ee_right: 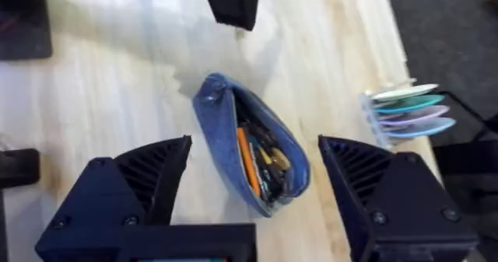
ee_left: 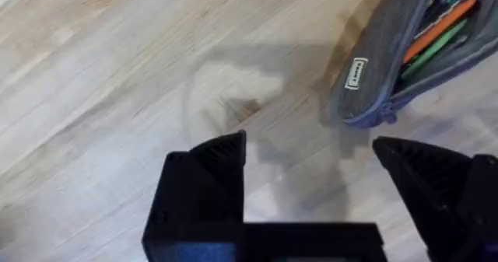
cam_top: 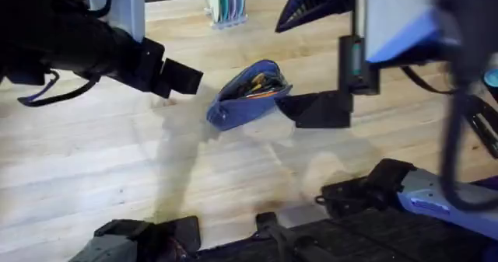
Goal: Unzip the bag, pick up the pens from the table one at a time and place them inside, then zip the bag closed.
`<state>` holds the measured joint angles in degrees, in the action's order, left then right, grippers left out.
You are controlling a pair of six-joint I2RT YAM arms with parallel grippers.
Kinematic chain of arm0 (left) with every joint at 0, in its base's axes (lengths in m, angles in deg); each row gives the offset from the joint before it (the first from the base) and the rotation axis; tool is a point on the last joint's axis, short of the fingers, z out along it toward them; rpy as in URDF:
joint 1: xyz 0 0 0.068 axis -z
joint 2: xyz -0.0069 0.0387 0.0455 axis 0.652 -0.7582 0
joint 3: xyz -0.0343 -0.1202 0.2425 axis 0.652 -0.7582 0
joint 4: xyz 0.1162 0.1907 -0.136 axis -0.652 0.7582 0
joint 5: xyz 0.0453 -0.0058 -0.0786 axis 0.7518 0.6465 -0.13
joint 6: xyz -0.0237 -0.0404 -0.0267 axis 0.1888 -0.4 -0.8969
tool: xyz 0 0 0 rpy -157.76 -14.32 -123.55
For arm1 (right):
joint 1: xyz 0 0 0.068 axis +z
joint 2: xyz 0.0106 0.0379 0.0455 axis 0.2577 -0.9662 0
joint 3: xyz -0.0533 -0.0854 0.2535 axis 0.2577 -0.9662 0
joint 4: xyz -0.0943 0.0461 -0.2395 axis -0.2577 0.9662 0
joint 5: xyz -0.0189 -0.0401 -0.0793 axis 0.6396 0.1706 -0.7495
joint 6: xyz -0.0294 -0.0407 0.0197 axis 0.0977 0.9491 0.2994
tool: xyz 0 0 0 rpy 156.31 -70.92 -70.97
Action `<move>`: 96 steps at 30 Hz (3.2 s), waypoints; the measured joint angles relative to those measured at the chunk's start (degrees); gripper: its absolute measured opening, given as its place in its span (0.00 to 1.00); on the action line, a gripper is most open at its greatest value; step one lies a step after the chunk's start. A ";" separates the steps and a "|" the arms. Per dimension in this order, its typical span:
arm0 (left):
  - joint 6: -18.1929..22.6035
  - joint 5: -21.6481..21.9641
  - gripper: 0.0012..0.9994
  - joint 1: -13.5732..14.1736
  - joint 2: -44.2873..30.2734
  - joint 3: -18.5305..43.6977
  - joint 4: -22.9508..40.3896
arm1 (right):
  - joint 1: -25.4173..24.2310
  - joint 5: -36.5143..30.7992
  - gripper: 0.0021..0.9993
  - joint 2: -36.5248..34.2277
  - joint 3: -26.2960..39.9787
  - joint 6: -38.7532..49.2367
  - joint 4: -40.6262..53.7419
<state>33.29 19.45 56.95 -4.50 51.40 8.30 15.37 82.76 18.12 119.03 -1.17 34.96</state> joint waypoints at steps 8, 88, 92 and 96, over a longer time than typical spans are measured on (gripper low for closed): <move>11.05 0.66 0.99 -0.02 0.02 0.00 2.52 | 0.17 2.30 1.00 -3.90 0.00 -7.14 0.00; 71.72 -31.40 0.99 -25.79 -10.53 -9.81 11.54 | 14.35 -12.50 1.00 -16.69 -5.62 -58.87 -7.05; 71.73 -31.55 0.99 -25.79 -10.58 -9.81 11.54 | 18.18 -16.65 1.00 -16.69 -7.40 -62.27 -10.35; 71.73 -31.54 0.99 -25.79 -10.58 -9.81 11.54 | 20.94 -21.02 1.00 -16.99 -9.39 -66.25 -12.92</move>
<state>105.02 -12.09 31.15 -15.08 41.58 19.84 36.31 61.74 1.13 109.64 -67.42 22.04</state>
